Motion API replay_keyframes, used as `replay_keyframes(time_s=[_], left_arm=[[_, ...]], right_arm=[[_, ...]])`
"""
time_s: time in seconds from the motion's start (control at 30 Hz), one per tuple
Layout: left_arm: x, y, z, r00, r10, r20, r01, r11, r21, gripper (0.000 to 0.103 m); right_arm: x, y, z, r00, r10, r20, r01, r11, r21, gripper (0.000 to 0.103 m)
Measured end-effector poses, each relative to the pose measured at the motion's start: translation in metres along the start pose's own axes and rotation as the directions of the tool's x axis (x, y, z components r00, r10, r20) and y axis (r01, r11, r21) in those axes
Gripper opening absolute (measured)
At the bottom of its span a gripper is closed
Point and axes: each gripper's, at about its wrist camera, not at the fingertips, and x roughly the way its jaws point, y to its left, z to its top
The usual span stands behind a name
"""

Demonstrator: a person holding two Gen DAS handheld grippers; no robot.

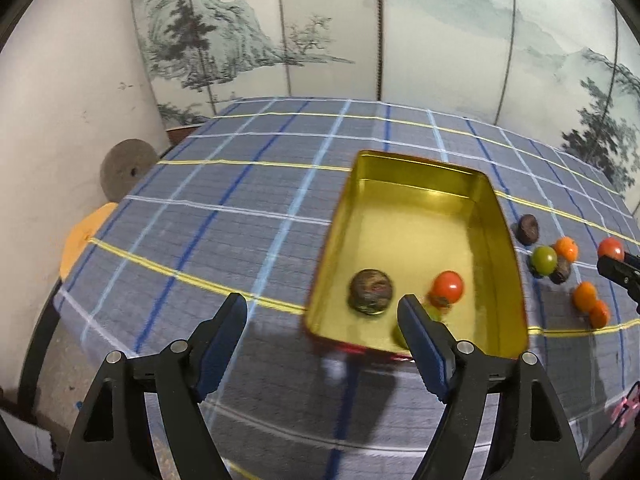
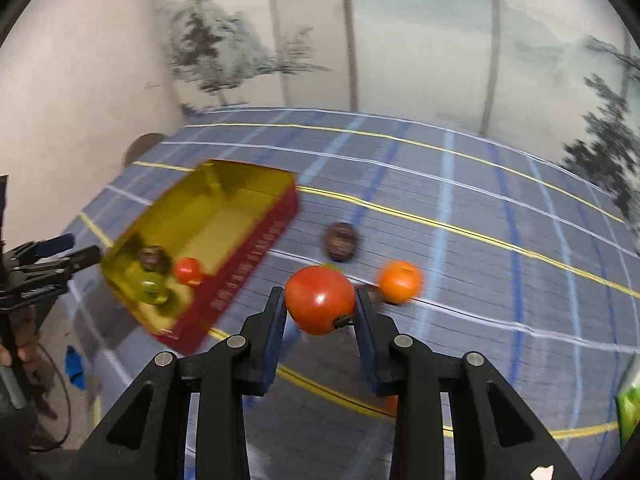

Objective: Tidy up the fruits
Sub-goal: 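Carry the red tomato with the right tool into the tin and release it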

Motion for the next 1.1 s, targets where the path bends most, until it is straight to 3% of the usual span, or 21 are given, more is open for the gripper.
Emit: replay_keyframes(time_s=[0.2,0.47,1.1], left_arm=[[0.005,0.017,-0.005,0.999,0.011,-0.035,-0.012,0.999,-0.042,0.078],[0.007,0.030,-0.012,0.999,-0.001,-0.050,-0.002,0.997,-0.078,0.078],[0.013,0.042,-0.021,0.996,-0.002,-0.094,-0.008,0.994,-0.109,0.078]], right_arm=[[0.018,0.054,0.012,0.995,0.095,-0.023,-0.097,0.992,-0.084,0.031],[0.049,0.106,0.015,0.985,0.143,-0.095,-0.158,0.971,-0.179,0.031],[0.095,0.135,0.009,0.976,0.088,-0.200,-0.139,0.957,-0.255,0.031]])
